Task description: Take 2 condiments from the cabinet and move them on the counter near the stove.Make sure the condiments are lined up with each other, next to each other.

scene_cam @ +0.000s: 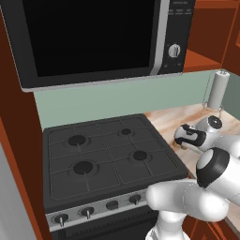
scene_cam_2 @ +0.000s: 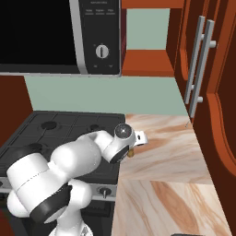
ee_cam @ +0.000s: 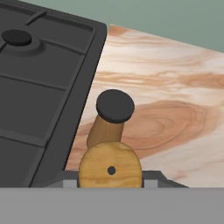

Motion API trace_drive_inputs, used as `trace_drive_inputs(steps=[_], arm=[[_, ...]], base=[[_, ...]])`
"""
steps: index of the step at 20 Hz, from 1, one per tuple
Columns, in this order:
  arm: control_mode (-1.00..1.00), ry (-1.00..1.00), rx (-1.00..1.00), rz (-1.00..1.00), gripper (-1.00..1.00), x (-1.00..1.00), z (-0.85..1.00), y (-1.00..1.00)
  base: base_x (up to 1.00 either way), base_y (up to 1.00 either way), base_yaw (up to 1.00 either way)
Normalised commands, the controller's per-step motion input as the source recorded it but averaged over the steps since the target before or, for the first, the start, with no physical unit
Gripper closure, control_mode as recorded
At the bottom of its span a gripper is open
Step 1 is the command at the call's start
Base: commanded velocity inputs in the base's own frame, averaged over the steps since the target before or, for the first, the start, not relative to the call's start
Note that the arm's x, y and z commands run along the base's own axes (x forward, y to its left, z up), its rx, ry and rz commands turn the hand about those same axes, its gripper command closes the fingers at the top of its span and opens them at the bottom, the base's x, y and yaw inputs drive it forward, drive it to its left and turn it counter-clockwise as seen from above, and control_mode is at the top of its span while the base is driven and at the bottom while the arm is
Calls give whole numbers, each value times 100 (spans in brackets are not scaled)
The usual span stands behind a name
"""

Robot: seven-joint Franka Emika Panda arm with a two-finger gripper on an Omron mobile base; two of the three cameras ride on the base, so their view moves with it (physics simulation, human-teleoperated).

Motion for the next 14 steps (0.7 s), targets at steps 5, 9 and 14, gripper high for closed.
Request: trace_drive_inputs(steps=[5, 9, 14], arm=[[-100, 0, 0, 0, 100, 12, -8, 0], [-100, 0, 0, 0, 100, 11, -6, 0], [-100, 0, 0, 0, 100, 13, -6, 0]], base=[[0, 0, 0], [0, 0, 0], [0, 0, 0]])
